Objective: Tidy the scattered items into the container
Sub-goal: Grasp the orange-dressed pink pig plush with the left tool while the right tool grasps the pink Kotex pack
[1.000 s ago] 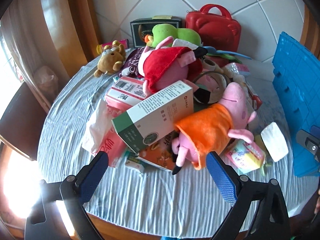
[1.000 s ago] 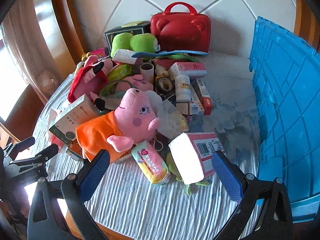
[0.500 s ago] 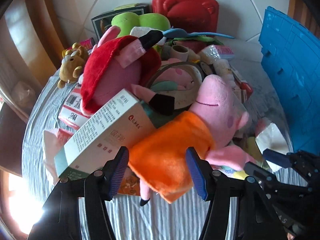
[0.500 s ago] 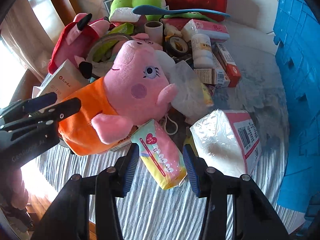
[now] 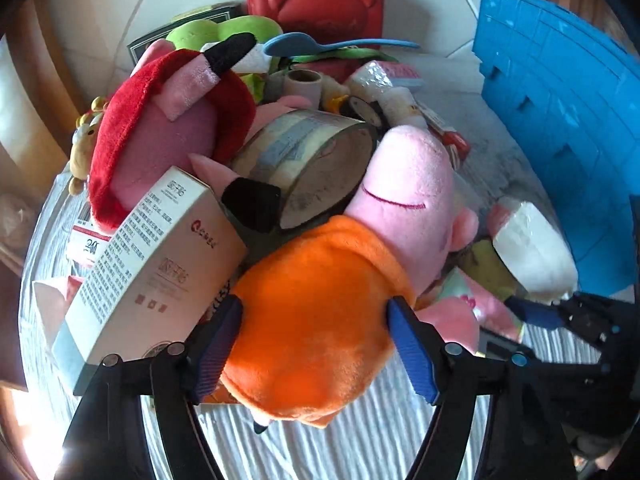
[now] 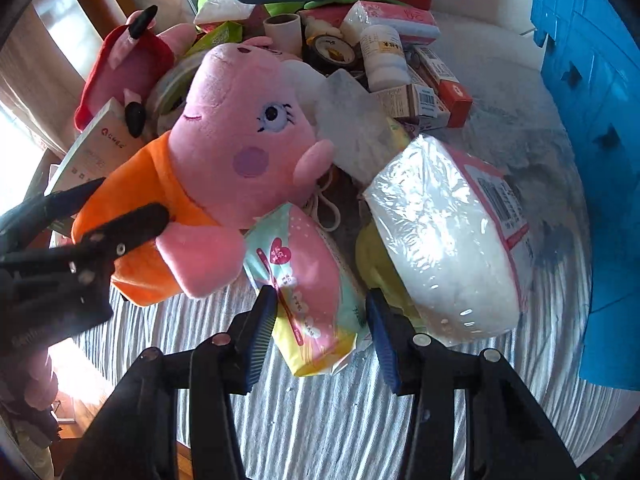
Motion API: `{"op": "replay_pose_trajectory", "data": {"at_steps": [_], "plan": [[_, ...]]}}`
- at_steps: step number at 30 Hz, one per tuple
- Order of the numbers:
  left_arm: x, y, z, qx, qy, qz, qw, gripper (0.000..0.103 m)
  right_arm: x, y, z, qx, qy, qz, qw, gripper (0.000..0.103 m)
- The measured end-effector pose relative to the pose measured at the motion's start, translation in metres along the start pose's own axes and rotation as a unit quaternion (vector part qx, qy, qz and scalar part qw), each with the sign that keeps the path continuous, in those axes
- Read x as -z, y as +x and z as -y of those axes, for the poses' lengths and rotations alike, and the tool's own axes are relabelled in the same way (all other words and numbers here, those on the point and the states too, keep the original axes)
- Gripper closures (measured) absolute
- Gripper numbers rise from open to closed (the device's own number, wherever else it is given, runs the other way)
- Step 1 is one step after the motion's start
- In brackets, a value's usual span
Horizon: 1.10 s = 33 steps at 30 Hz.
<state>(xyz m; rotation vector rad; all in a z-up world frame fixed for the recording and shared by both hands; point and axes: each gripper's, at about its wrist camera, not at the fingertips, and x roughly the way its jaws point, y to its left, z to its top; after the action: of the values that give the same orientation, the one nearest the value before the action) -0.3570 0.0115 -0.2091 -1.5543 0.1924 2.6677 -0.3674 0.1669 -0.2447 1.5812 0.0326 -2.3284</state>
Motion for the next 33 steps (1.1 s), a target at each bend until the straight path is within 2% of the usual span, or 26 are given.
{"op": "replay_pose_trajectory", "data": {"at_steps": [5, 8, 12, 13, 17, 20, 23, 29, 33], "plan": [[-0.009, 0.009, 0.009, -0.006, 0.016, -0.011, 0.9998, 0.014, 0.000, -0.005, 0.002, 0.018, -0.002, 0.002, 1.000, 0.056], [-0.012, 0.017, 0.006, 0.008, 0.015, -0.021, 0.9996, 0.008, 0.002, -0.004, -0.003, 0.028, -0.010, 0.004, 1.000, 0.052], [-0.009, 0.029, 0.012, 0.005, 0.027, -0.032, 0.9991, 0.003, 0.002, 0.005, -0.007, 0.035, -0.022, -0.003, 0.999, 0.028], [-0.008, 0.031, 0.013, 0.003, 0.032, -0.032, 0.9990, 0.003, 0.003, 0.007, -0.007, 0.036, -0.024, -0.005, 0.999, 0.025], [-0.007, 0.034, 0.013, 0.001, 0.044, -0.028, 0.9986, 0.003, 0.005, 0.013, -0.009, 0.025, -0.030, -0.014, 0.999, 0.025], [-0.005, 0.033, 0.008, -0.001, 0.048, -0.028, 0.9985, 0.011, 0.009, 0.012, -0.017, 0.034, -0.049, -0.016, 0.998, 0.025], [-0.002, 0.034, 0.003, -0.005, 0.052, -0.028, 0.9982, 0.011, 0.015, 0.018, -0.022, 0.031, -0.056, -0.028, 0.998, 0.025], [-0.005, 0.039, -0.001, 0.004, 0.046, -0.029, 0.9985, 0.011, 0.012, 0.044, -0.024, 0.040, -0.046, -0.035, 0.998, 0.025], [0.001, 0.035, -0.001, 0.004, 0.041, -0.019, 0.9990, 0.017, 0.011, 0.048, -0.022, 0.037, -0.033, -0.036, 0.998, 0.029]]}}
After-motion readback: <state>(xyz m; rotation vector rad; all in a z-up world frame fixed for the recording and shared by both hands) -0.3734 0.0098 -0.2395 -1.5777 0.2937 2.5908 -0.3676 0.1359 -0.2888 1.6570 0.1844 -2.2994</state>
